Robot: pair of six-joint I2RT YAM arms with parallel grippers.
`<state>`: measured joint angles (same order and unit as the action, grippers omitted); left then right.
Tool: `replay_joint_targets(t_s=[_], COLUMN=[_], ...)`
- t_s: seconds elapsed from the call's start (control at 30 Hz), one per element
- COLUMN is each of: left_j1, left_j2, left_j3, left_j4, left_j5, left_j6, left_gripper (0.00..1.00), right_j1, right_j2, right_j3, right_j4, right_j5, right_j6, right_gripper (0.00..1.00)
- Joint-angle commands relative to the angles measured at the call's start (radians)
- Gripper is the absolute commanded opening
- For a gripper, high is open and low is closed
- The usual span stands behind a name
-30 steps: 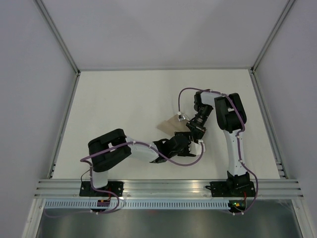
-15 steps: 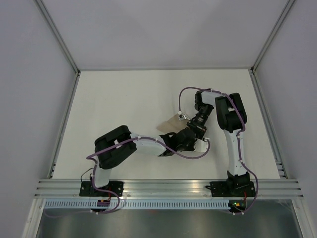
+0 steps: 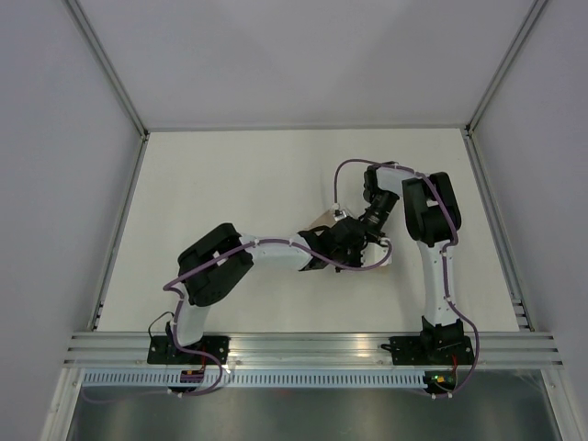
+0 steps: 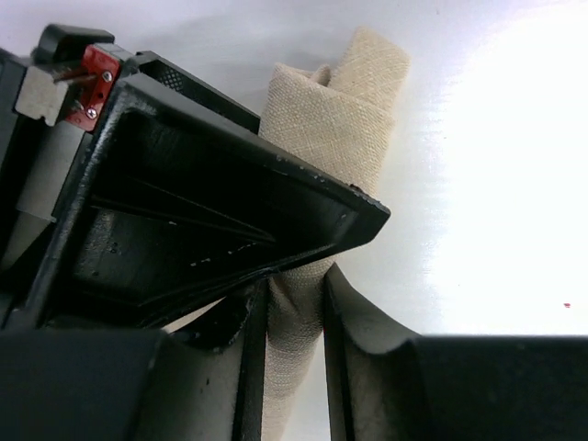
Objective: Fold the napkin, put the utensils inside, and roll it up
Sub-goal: Roll the napkin with the utensil
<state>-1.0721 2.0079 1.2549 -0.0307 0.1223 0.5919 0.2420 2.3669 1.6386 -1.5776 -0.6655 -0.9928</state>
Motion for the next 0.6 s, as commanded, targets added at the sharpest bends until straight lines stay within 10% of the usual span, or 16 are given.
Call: replay_joint_targets(t_s=[0.0, 0.57], left_j1=[0.020, 0.170], left_j2=[0.092, 0.204], left_j3=[-0.002, 0.164], left_j4=[-0.170, -0.393], left_j5=[0.181, 0.569], left_j6=[-0.141, -0.231], left_gripper=[0.02, 0.02], right_j1=[-0.009, -0.288], right_j2=[-0.049, -0.486], right_j3=[-0.002, -0.192], right_j4=[0.231, 0.571], right_j5=[0.038, -0.147], right_j6=[-0.014, 0.152], right_gripper=[0.56, 0.64])
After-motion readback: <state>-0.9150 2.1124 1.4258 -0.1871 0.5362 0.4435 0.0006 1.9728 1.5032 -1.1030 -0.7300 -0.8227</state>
